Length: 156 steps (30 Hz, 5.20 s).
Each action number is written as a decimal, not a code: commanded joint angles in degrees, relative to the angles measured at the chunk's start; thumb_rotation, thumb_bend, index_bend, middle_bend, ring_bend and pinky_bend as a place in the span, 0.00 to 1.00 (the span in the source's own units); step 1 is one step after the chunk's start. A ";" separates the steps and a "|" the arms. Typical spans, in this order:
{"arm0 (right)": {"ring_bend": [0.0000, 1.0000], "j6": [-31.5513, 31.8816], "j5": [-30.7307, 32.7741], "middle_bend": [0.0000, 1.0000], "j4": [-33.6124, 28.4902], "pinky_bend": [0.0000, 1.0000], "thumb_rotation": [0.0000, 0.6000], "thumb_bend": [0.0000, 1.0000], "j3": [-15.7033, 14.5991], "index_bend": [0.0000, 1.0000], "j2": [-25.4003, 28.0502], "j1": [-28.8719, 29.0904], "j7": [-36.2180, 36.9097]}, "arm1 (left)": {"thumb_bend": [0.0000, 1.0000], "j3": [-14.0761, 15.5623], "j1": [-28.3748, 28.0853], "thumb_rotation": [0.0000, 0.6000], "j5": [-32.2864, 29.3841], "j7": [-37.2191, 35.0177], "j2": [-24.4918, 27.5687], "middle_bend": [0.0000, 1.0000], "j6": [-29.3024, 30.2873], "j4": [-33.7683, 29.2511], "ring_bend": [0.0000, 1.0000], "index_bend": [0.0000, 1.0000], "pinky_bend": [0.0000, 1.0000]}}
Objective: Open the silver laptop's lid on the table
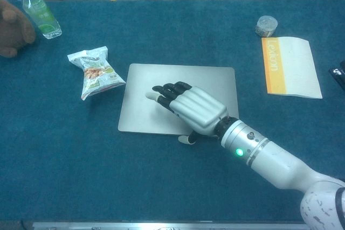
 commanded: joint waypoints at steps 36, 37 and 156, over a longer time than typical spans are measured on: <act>0.00 0.26 3.51 0.02 2.68 0.10 1.00 0.36 1.39 0.00 -2.55 4.66 -6.84 | 0.25 -0.45 -1.79 1.00 -0.45 -2.04 -1.87 0.00 -3.12 4.77 0.00 0.05 0.01; 0.00 0.34 3.64 0.02 2.39 0.10 1.00 0.36 1.57 0.00 -2.37 4.81 -7.30 | 0.25 -0.39 -2.02 1.00 -0.32 -2.00 -1.94 0.00 -3.46 4.90 0.00 0.05 0.01; 0.00 10.47 15.33 0.02 -10.01 0.10 1.00 0.36 6.48 0.00 7.67 16.83 -23.31 | 0.25 -0.56 -46.55 1.00 -6.84 32.92 -21.67 0.00 -58.06 -8.93 0.00 0.00 0.00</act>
